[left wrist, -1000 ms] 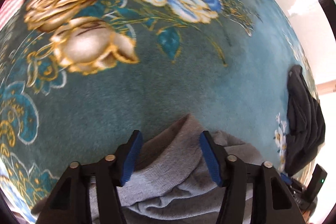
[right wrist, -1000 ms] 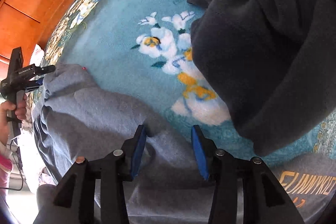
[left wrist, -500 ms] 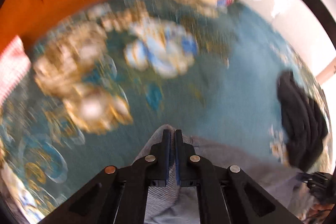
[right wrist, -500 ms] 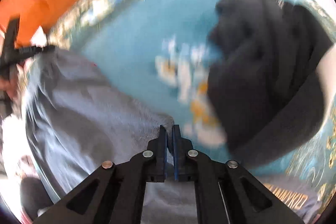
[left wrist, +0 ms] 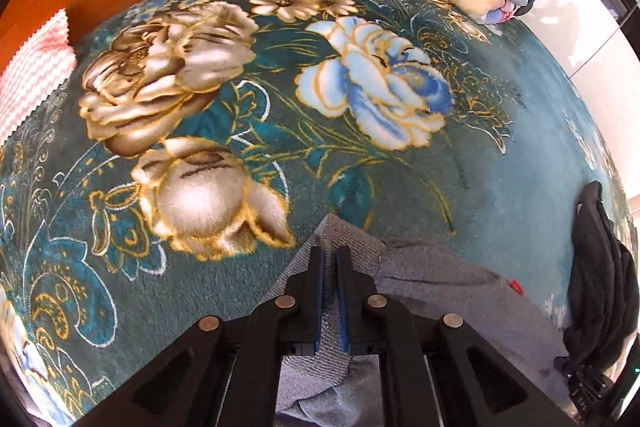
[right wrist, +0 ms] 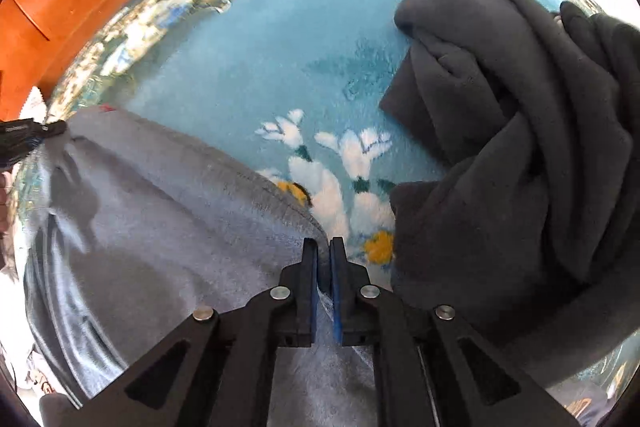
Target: Fold clothes
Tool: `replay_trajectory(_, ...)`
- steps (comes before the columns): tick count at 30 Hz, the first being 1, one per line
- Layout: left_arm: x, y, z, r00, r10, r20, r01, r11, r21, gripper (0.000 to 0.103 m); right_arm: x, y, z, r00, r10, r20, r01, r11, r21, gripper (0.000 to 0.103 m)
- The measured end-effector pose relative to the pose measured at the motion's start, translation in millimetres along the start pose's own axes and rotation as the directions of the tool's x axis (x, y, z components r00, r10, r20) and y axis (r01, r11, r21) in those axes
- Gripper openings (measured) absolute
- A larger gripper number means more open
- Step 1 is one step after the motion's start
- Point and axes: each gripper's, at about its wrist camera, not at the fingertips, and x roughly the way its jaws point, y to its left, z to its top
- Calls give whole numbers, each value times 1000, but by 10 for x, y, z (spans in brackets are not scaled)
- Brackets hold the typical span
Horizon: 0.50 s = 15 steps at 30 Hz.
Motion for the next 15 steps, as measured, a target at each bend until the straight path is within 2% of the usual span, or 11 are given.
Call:
replay_trajectory(2,-34,8,-21,1000,-3,-31,3,1000,-16,30,-235,-37,-62,999,14,48,-14,1000,1,18)
replay_trajectory(6,-230,6,-71,999,2,-42,-4,999,-48,36,-806,-315,-325,986,90,139,-102,991,84,34)
replay_trajectory(8,-334,-58,-83,999,-20,-37,18,998,-55,37,-999,-697,-534,986,76,147,-105,974,200,36)
replay_trajectory(10,-392,-179,-92,996,-72,-54,69,995,-69,40,-1191,-1080,-742,986,62,153,-108,944,313,36)
replay_trajectory(11,-399,-253,-91,992,-104,-69,98,992,-79,42,-1210,-1280,-829,990,46,135,-97,915,392,36)
replay_trajectory(12,-394,-323,-85,988,-130,-82,122,988,-92,43,-1226,-1528,-976,992,48,118,-101,861,499,36)
replay_trajectory(15,-296,-558,-50,971,-201,-128,181,971,-156,48,-1227,-2128,-1347,993,77,90,-118,666,736,37)
